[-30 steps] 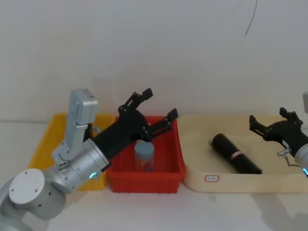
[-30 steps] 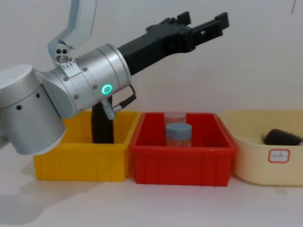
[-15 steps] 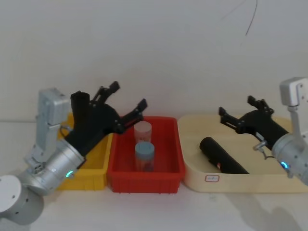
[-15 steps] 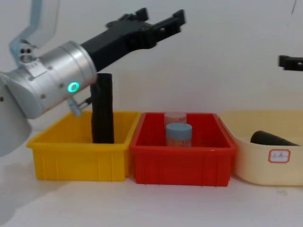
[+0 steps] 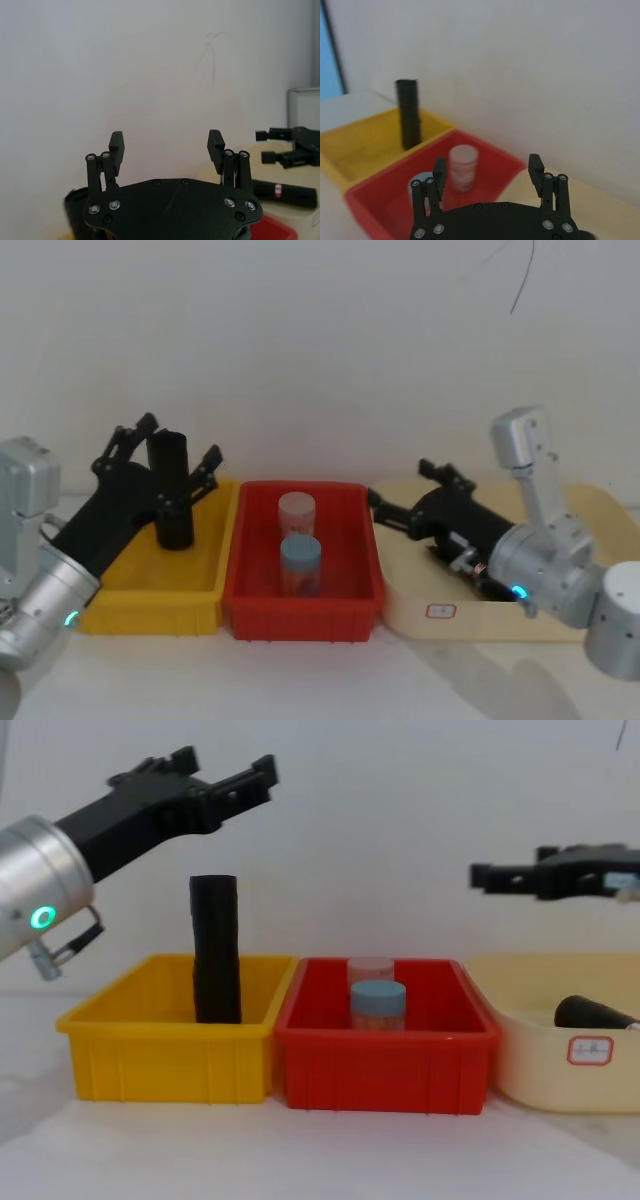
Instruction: Pick up the garbage bag with the one hand and transfer it to the other hand.
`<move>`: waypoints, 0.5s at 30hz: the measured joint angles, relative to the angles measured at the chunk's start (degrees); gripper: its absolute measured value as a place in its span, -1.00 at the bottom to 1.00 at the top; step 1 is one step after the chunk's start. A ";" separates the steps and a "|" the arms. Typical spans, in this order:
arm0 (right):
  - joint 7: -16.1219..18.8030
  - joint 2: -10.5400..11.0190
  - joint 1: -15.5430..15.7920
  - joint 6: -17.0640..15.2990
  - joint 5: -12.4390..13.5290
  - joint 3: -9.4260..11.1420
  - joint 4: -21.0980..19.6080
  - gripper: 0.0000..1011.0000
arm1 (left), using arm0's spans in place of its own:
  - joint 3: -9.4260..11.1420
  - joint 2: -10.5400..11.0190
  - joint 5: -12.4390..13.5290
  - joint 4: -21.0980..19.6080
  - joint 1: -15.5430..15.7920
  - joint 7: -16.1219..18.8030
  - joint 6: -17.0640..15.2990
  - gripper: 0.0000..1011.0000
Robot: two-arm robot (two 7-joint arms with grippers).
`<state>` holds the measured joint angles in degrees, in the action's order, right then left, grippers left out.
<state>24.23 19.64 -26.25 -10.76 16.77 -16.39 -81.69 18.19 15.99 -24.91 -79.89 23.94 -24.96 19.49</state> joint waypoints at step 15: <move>4.72 -2.71 -4.42 -5.65 0.26 -6.80 6.05 0.98 | -2.53 2.28 1.47 -3.37 -3.36 3.06 -0.91 0.98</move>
<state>28.95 16.92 -30.67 -16.41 17.03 -23.20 -75.64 15.66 18.26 -23.44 -83.26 20.59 -21.89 18.58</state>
